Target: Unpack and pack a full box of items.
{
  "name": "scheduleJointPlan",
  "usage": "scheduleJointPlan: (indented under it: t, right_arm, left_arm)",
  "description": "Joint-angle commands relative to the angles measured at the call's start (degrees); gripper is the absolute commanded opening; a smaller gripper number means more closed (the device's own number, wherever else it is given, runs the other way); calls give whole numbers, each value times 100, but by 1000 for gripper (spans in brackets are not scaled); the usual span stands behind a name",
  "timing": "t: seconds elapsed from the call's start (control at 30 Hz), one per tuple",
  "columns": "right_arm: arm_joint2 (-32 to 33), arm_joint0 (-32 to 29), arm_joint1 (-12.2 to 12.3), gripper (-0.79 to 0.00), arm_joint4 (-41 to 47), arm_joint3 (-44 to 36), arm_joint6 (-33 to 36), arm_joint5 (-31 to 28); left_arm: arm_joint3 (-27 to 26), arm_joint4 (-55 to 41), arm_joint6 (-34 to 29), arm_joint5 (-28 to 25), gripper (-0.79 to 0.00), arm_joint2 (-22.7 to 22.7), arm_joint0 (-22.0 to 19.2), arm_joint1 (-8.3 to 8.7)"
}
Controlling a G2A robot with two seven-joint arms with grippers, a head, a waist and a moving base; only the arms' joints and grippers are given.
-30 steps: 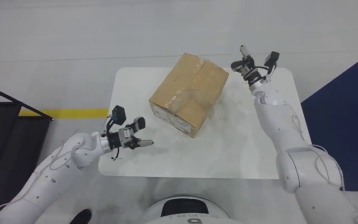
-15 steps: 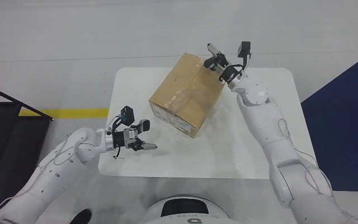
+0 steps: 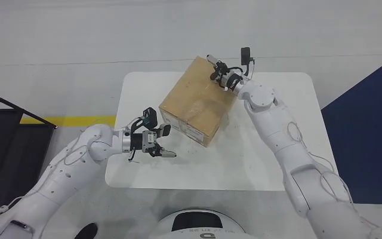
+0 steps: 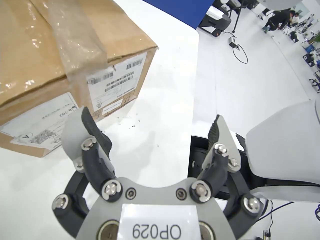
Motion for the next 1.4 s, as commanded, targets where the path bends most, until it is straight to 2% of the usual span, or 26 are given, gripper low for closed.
scheduleJointPlan:
  t: [0.0,0.33,0.93,1.37]
  right_arm:
    - [-29,17,-18,0,-13,35,-32,22]
    - [-19,13,-62,0,34,90,-166,63]
    - [167,-188,-61,0,112,-26,-341,116]
    - [354,-397,-26,0,159,-208,-395,35]
  left_arm:
    - [52,-96,-95,27,0,43,-126,-37]
    - [320,-262,-825,-18,0,547,-595,-261]
    - [811,-698,-1269,71,0,1157,-1513,-736]
    - [1234,-1002,-1523,94,0,1449,-2015,-1039]
